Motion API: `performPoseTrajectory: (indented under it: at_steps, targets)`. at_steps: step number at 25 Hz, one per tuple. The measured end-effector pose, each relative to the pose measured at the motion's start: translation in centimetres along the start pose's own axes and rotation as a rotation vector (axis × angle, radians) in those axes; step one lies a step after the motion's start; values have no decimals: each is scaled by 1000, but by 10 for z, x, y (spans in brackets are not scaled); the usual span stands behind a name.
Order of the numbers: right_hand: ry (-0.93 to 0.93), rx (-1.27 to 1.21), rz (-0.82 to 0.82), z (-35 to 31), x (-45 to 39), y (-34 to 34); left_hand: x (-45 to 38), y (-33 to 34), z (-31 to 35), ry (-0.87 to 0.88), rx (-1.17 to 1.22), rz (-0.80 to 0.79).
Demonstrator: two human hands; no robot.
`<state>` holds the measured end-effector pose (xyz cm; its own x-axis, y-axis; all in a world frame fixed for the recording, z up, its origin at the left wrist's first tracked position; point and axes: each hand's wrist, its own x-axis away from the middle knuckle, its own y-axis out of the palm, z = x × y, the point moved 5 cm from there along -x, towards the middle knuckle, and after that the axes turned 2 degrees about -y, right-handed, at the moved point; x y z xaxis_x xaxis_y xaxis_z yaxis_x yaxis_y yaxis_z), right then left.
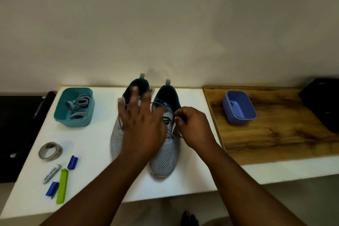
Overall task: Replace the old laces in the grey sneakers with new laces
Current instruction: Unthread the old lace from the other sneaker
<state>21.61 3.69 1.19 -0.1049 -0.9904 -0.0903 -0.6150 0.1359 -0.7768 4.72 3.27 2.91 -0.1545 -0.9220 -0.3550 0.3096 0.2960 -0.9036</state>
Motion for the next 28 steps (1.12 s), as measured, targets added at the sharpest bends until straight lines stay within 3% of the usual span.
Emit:
performPoseTrajectory:
  at_steps: [2,4,10,15,16,18,22,25,28]
  targets:
    - [8,-3,-4,0,0,-1,2,18,14,120,-100,-121]
    - [5,-8,2,1,1,-2,-1,22,7,61,-119,-131]
    - [36,-10,4,4,-1,-1,-12,-27,-44,-313,-44,263]
    - [37,-27,14,2,1,-2,-5,-21,-43,-290,215,-52]
    - [27,-12,25,0,3,-3,-7,-25,-45,-289,212,-47]
    - [-51,77,36,-10,5,-6,-12,-38,-47,-288,321,82]
    - [-211,338,-194,-36,14,8,-15,-65,-52,-536,1274,532]
    - [-187,372,-258,-31,19,22,-15,-70,-75,-659,1359,784]
    - [-99,41,-147,-32,16,15,-10,-48,-83,-787,1260,665]
